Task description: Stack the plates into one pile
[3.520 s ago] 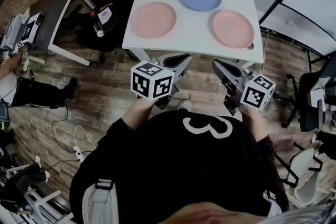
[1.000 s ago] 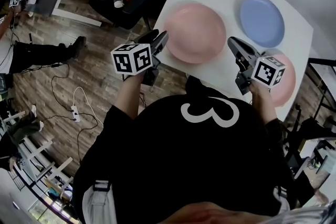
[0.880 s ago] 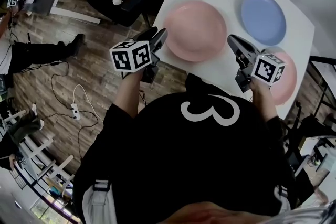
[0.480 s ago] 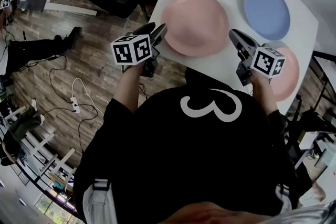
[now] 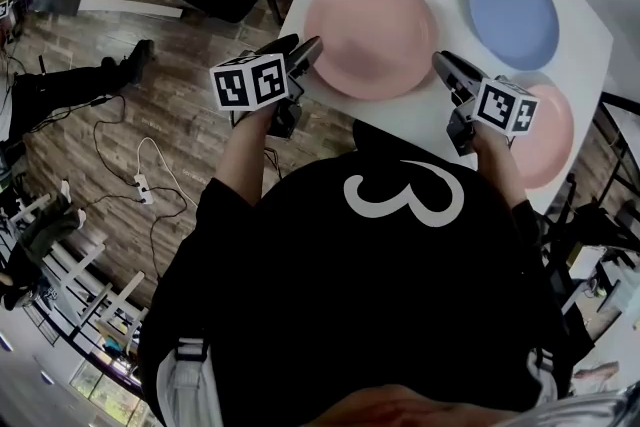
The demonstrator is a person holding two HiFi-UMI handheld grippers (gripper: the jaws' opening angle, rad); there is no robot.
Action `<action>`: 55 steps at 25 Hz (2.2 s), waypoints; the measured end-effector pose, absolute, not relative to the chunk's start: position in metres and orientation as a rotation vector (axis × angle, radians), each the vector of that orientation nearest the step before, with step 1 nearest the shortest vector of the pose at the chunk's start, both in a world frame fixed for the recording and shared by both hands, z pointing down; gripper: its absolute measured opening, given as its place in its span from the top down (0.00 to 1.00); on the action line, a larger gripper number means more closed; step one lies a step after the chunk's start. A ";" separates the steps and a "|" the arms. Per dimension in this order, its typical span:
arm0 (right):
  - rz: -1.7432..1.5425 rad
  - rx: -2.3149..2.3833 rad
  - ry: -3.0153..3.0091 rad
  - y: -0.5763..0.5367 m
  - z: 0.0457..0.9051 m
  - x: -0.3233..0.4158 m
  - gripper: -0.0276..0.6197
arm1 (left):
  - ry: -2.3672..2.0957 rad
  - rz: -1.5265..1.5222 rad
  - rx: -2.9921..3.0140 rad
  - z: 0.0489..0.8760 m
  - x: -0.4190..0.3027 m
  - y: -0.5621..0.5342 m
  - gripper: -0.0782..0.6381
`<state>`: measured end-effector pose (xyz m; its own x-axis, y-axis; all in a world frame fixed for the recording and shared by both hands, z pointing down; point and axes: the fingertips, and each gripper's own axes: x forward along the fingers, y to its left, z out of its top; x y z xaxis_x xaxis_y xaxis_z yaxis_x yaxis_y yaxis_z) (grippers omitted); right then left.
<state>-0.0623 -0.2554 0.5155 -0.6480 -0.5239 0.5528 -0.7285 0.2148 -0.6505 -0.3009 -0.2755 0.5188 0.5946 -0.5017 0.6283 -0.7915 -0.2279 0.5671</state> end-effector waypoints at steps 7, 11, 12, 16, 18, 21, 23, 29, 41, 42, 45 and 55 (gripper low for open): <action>1.450 1.182 -2.244 -0.253 0.525 -0.070 0.80 | -0.976 0.386 1.830 0.528 -0.295 -0.270 0.60; 1.462 1.203 -2.229 -0.252 0.527 -0.068 0.80 | -0.993 0.407 1.837 0.527 -0.294 -0.270 0.67; 1.463 1.214 -2.226 -0.252 0.527 -0.068 0.81 | -0.994 0.413 1.838 0.526 -0.293 -0.270 0.69; 1.488 1.226 -2.227 -0.252 0.528 -0.069 0.82 | -1.012 0.445 1.826 0.528 -0.297 -0.271 0.74; 1.491 1.228 -2.228 -0.252 0.528 -0.070 0.83 | -1.018 0.449 1.818 0.529 -0.298 -0.271 0.76; 1.488 1.253 -2.225 -0.252 0.527 -0.070 0.84 | -1.017 0.441 1.815 0.529 -0.299 -0.269 0.78; 1.478 1.270 -2.223 -0.252 0.527 -0.069 0.85 | -1.017 0.430 1.813 0.528 -0.299 -0.269 0.78; 1.461 1.301 -2.210 -0.251 0.528 -0.067 0.86 | -1.028 0.453 1.815 0.527 -0.297 -0.267 0.78; 1.453 1.356 -2.247 -0.244 0.518 -0.066 0.87 | -1.045 0.471 1.840 0.517 -0.298 -0.260 0.78; 1.450 1.364 -2.255 -0.244 0.516 -0.066 0.87 | -1.048 0.472 1.847 0.514 -0.297 -0.259 0.78; 1.444 1.381 -2.275 -0.239 0.509 -0.063 0.87 | -1.059 0.471 1.865 0.506 -0.295 -0.257 0.78; 1.395 1.426 -2.318 -0.206 0.487 -0.060 0.87 | -1.081 0.462 1.941 0.474 -0.291 -0.228 0.78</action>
